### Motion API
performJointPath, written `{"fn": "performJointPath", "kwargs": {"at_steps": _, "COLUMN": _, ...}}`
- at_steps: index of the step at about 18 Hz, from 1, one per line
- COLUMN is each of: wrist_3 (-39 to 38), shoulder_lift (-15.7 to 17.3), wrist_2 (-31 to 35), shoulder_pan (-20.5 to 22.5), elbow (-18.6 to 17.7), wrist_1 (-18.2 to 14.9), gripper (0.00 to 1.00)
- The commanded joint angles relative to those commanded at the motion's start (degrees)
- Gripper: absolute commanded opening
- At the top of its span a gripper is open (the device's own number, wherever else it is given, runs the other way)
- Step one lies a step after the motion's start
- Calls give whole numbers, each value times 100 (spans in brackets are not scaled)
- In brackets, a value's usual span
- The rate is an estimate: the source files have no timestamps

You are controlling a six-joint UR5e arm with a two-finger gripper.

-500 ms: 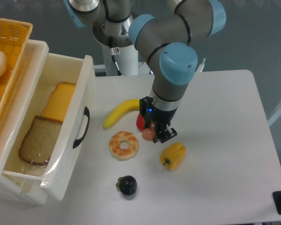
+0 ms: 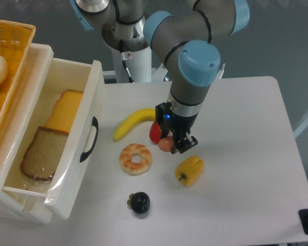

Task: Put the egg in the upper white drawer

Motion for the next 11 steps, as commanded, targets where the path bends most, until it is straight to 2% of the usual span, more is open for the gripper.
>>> {"fn": "performJointPath", "kwargs": {"at_steps": 8, "wrist_3": -17, "shoulder_lift": 97, "wrist_2": -9, "shoulder_pan": 0, "elbow": 26, "wrist_1": -35, "gripper": 15}}
{"fn": "performJointPath", "kwargs": {"at_steps": 11, "wrist_3": -385, "shoulder_lift": 167, "wrist_2": 9, "shoulder_pan": 9, "elbow": 26, "wrist_1": -123, "gripper": 15}}
